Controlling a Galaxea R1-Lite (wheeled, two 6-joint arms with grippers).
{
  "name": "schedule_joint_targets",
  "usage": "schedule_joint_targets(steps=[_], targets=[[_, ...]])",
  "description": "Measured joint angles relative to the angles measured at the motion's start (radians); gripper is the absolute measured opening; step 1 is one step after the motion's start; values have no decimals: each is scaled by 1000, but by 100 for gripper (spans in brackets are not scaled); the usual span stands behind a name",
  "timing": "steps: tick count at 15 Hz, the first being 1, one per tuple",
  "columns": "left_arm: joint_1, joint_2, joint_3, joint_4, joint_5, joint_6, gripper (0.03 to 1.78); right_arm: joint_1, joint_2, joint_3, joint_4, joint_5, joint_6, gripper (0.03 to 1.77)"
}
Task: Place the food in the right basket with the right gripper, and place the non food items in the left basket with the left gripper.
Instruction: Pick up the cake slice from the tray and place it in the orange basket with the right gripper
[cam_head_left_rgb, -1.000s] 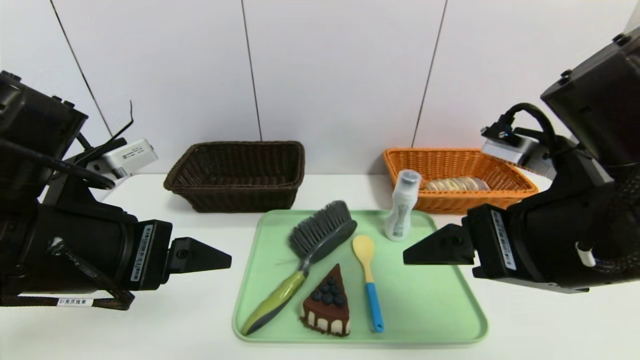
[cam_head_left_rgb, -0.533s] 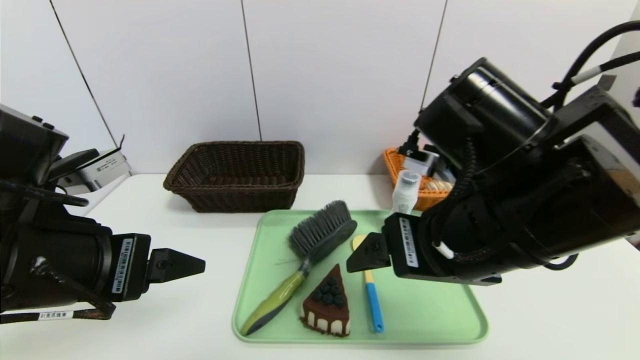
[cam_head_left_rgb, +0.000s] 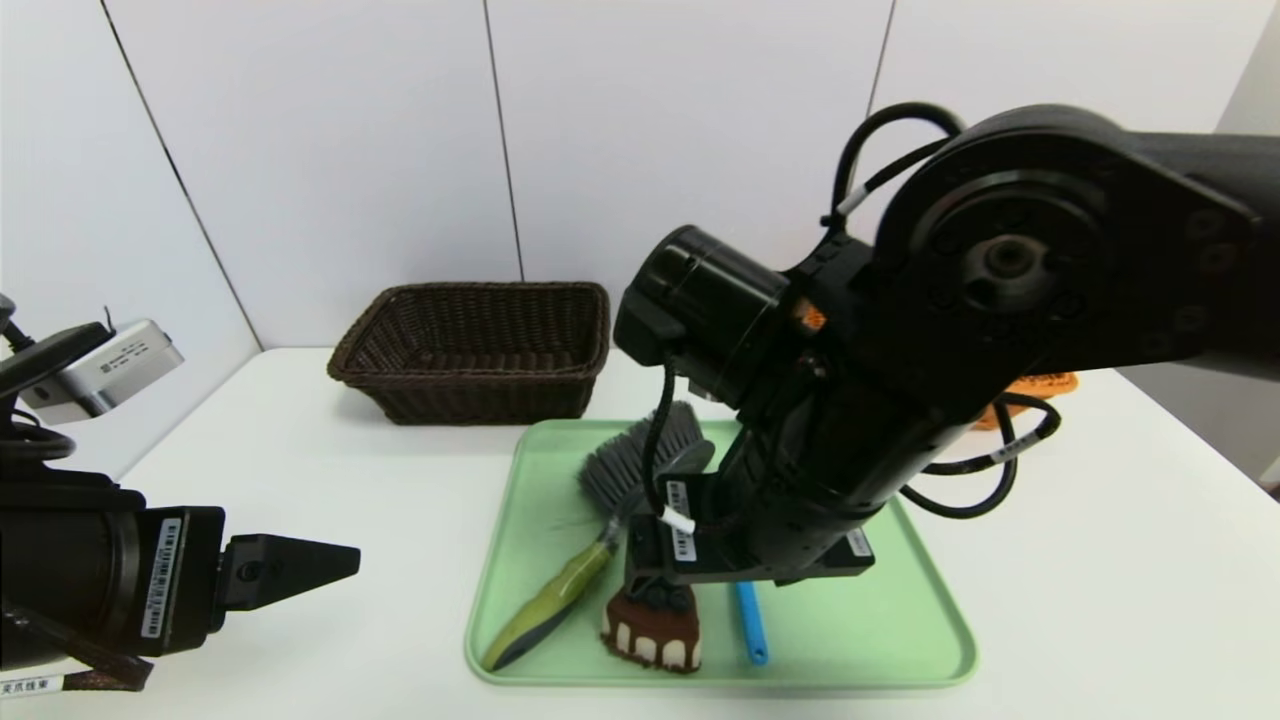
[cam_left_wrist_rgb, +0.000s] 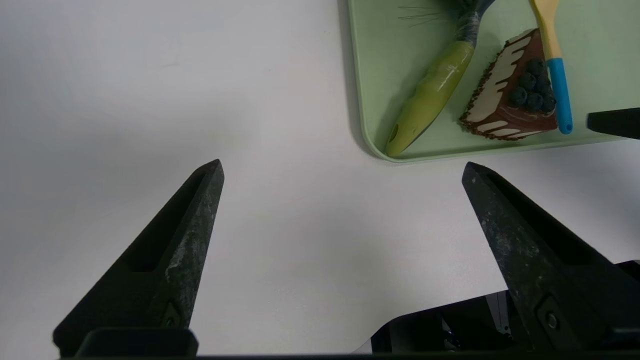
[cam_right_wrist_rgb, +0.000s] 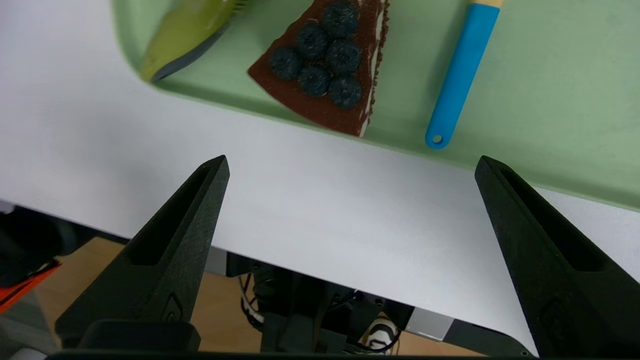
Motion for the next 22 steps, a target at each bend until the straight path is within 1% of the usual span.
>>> schedule_joint_targets(steps=[1,4,6,7,12,22], targets=[[1,-5,0,0,0,1,169,5,31,-10,4,-10,-1,170],[1,-19,0,0,-1,2,169,21,96,-18,3,-19,0,170],[1,-26,0,0,-2,1,169,25,122,-18,-29,-52,0,170],[1,-29,0,0,-3,3,169,26,132,-19,-50,-60,0,170],[1,-36,2,0,-4,3,169,26,147,-20,-107,-56,11,171],[0,-36,1,-1,-4,5,169,8,174,-19,-108,-61,11,171]])
